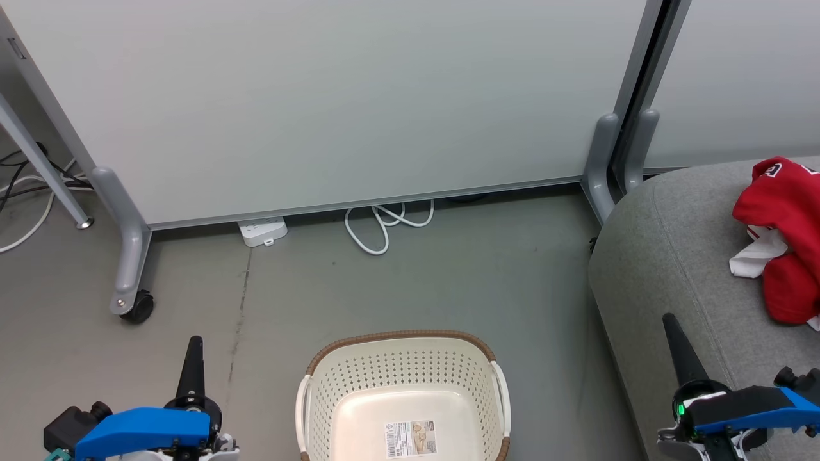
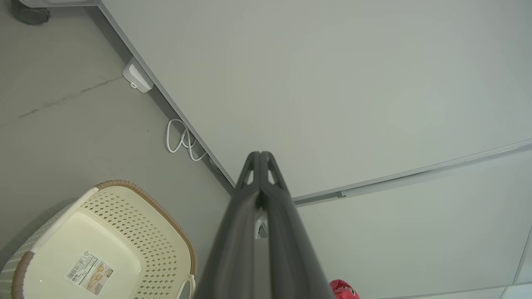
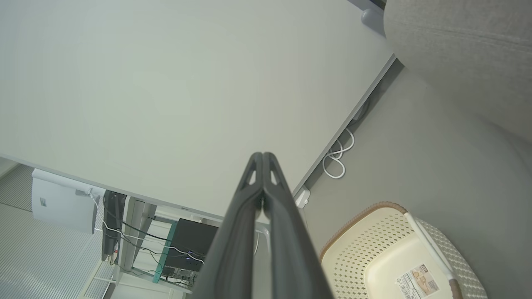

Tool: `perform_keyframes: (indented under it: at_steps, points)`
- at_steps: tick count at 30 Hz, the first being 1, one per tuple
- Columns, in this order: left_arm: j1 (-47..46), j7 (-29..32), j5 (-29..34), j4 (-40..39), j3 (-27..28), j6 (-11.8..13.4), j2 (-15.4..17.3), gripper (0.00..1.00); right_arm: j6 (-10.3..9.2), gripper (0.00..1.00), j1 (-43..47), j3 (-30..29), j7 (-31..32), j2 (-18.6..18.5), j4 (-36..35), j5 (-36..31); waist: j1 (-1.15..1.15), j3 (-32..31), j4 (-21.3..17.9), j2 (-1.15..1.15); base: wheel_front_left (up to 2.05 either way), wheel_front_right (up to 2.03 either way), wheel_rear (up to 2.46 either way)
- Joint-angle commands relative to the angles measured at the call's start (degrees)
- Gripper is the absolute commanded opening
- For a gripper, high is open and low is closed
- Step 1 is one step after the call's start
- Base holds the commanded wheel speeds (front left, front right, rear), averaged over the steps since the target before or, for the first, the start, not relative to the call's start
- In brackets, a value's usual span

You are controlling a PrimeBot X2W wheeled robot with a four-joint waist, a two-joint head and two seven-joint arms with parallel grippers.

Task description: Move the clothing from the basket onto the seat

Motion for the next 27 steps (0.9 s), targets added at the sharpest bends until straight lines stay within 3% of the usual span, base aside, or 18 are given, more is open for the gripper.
perform_keyframes:
  at_steps: [1, 27]
  points:
    - [-1.7, 0.5, -1.7, -0.7, 0.5, -0.1, 0.1, 0.00, 0.03, 0.00, -1.3, -0.2, 0.3, -0.4, -0.6, 2.0, 0.00, 0.0, 0.0, 0.00, 0.00, 0.00, 0.00]
    - [-2.8, 3.9, -12.9, -2.0, 2.2, -0.2, 0.0, 0.00, 0.04, 0.00, -2.0, -0.8, 2.1, -0.5, -0.7, 15.1, 0.00, 0.0, -0.4, 0.00, 0.00, 0.00, 0.00]
